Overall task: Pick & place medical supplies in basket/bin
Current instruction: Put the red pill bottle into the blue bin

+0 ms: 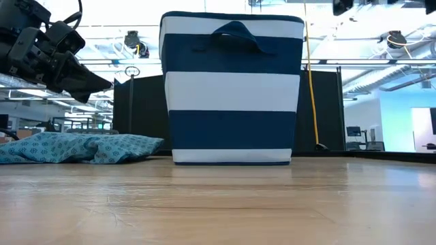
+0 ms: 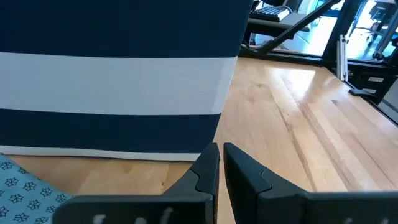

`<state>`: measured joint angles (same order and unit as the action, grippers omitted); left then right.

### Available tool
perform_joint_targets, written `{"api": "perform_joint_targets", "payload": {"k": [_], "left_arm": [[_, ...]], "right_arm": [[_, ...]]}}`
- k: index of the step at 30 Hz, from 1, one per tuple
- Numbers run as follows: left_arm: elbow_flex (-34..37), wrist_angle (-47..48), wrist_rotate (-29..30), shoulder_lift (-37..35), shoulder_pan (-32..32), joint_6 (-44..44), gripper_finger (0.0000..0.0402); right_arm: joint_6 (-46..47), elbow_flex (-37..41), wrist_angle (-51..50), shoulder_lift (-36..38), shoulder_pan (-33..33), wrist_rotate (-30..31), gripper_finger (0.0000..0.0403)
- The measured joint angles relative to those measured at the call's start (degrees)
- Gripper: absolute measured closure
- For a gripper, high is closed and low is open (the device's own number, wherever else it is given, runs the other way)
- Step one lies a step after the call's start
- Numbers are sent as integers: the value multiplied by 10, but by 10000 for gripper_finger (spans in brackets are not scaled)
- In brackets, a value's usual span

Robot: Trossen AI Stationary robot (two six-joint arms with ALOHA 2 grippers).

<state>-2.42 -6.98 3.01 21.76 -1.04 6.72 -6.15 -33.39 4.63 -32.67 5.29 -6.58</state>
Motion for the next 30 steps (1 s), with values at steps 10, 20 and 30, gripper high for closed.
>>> {"api": "perform_joint_targets", "payload": {"k": [10,20,30], "left_arm": [[0,0,0,0,0,-15,376],[0,1,-2,0,0,-15,376],[0,-5,1,0,0,-36,376]], "right_arm": [[25,120,67,95,-62,20,248],[32,208,216,121,-88,-3,263],[3,-44,132,-51,-145,91,262]]}}
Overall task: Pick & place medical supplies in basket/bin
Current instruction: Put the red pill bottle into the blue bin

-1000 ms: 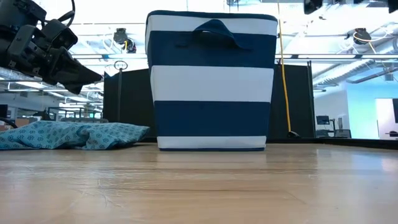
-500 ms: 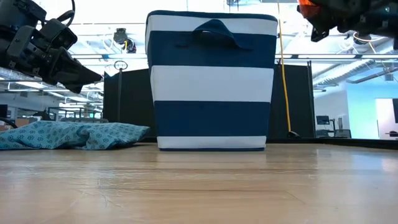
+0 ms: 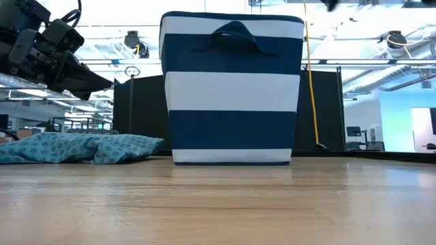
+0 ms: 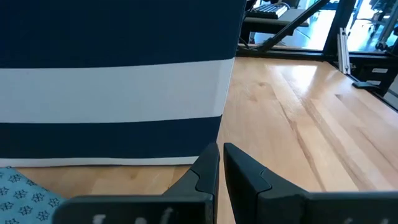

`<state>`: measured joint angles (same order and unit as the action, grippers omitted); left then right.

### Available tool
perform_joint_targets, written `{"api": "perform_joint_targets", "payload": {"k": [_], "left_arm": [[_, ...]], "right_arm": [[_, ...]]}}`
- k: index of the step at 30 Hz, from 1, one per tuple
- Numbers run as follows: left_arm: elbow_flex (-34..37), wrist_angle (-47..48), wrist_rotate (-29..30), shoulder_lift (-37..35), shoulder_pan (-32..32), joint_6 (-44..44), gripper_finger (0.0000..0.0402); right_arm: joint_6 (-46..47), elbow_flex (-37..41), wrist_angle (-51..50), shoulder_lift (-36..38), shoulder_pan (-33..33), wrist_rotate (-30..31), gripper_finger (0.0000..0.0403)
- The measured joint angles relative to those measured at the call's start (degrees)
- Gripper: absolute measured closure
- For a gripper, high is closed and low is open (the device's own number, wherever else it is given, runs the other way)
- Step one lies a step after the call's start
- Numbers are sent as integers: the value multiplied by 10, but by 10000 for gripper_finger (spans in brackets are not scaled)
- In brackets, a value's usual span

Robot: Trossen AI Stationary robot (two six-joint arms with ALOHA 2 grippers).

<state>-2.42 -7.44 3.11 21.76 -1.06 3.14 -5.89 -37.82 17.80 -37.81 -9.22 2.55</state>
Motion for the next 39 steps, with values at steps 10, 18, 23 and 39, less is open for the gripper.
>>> {"api": "perform_joint_targets", "payload": {"k": [10,18,23,39], "left_arm": [[0,-1,4,0,0,-14,376],[0,3,4,0,0,-14,376],[0,13,1,0,0,-19,376],[0,29,41,0,0,-61,376]], "right_arm": [[-29,-418,-264,-372,-147,-163,263],[-112,-628,-447,-602,-205,-207,262],[-144,-682,-471,-697,-202,-208,261],[-302,-715,-630,-801,-201,-145,258]]}}
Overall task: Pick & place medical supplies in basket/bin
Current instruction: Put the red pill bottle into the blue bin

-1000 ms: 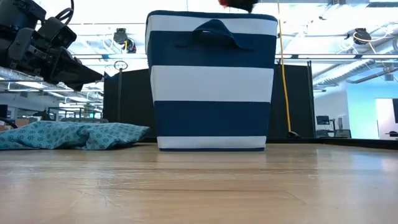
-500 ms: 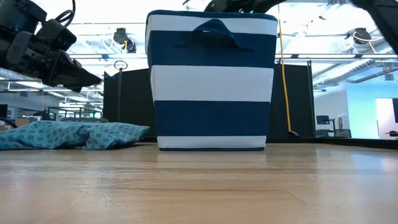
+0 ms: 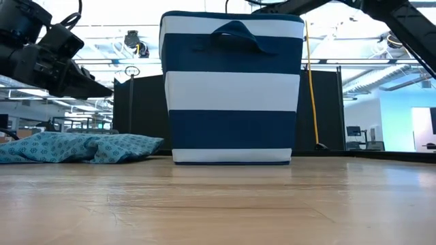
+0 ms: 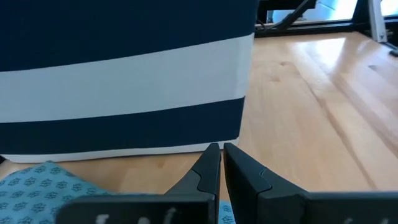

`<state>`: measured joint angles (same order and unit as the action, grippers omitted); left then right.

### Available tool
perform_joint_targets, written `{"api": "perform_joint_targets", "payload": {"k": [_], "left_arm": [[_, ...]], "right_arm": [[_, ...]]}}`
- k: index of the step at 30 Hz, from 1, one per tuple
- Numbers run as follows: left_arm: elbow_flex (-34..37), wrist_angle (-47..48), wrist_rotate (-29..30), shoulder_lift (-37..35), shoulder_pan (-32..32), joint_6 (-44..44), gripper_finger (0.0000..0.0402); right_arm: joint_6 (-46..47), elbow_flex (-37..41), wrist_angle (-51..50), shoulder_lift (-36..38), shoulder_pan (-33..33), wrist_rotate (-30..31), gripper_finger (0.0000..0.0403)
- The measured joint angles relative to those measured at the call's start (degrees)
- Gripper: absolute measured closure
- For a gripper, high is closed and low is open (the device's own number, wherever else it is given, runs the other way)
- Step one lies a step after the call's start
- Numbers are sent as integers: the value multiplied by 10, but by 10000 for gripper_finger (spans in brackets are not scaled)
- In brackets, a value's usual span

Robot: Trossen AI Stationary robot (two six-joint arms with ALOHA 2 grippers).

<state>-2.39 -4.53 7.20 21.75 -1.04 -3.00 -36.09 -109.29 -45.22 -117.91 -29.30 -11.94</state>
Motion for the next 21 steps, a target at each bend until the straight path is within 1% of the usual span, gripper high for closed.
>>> {"api": "perform_joint_targets", "payload": {"k": [6,14,17,21], "left_arm": [[0,0,4,0,0,-10,376],[0,-1,4,0,0,-8,376],[0,-2,4,0,0,-1,376],[0,-3,4,0,0,-1,376]], "right_arm": [[-5,47,27,0,9,-1,262],[52,182,160,1,15,-7,260],[61,217,178,2,9,-10,260],[67,240,188,4,3,-12,255]]}}
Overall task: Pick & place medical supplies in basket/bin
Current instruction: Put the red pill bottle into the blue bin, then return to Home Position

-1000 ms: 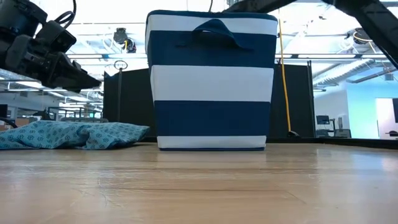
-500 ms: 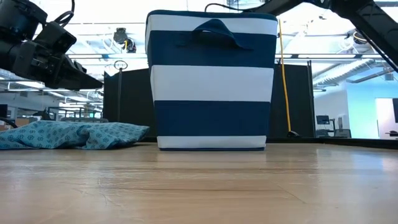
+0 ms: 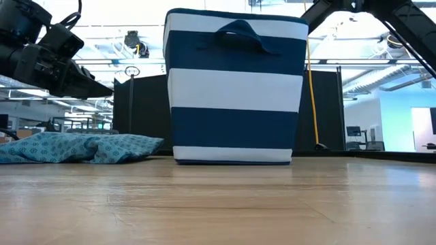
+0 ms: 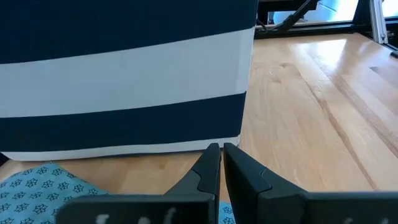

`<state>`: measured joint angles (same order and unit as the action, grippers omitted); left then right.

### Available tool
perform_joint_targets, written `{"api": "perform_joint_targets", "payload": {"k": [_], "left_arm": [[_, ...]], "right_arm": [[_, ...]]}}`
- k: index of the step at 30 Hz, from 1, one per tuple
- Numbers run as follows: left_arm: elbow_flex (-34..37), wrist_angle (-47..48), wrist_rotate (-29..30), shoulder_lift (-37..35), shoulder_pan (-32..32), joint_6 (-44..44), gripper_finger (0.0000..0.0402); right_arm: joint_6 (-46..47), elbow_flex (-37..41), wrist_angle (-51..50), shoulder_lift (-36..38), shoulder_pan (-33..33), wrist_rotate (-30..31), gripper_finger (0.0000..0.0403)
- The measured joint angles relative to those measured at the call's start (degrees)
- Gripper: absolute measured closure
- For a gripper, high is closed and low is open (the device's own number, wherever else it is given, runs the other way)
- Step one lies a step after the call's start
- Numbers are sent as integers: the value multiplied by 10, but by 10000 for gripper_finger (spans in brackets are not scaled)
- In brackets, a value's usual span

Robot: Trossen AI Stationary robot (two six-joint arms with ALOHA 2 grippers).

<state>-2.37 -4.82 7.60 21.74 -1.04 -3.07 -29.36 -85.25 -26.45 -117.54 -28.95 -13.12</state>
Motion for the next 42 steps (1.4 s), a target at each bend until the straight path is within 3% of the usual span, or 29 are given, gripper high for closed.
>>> {"api": "perform_joint_targets", "payload": {"k": [7,14,24,34,42], "left_arm": [[0,0,0,0,0,-5,376],[0,0,0,0,0,1,376],[0,3,-1,0,0,6,376],[0,3,-1,0,0,6,376],[0,4,-1,0,0,-7,376]], "right_arm": [[4,6,41,-1,-2,17,252],[19,8,109,-2,-2,27,218],[11,9,115,10,-3,33,175],[12,9,112,110,5,57,169],[47,8,101,264,17,57,183]]}}
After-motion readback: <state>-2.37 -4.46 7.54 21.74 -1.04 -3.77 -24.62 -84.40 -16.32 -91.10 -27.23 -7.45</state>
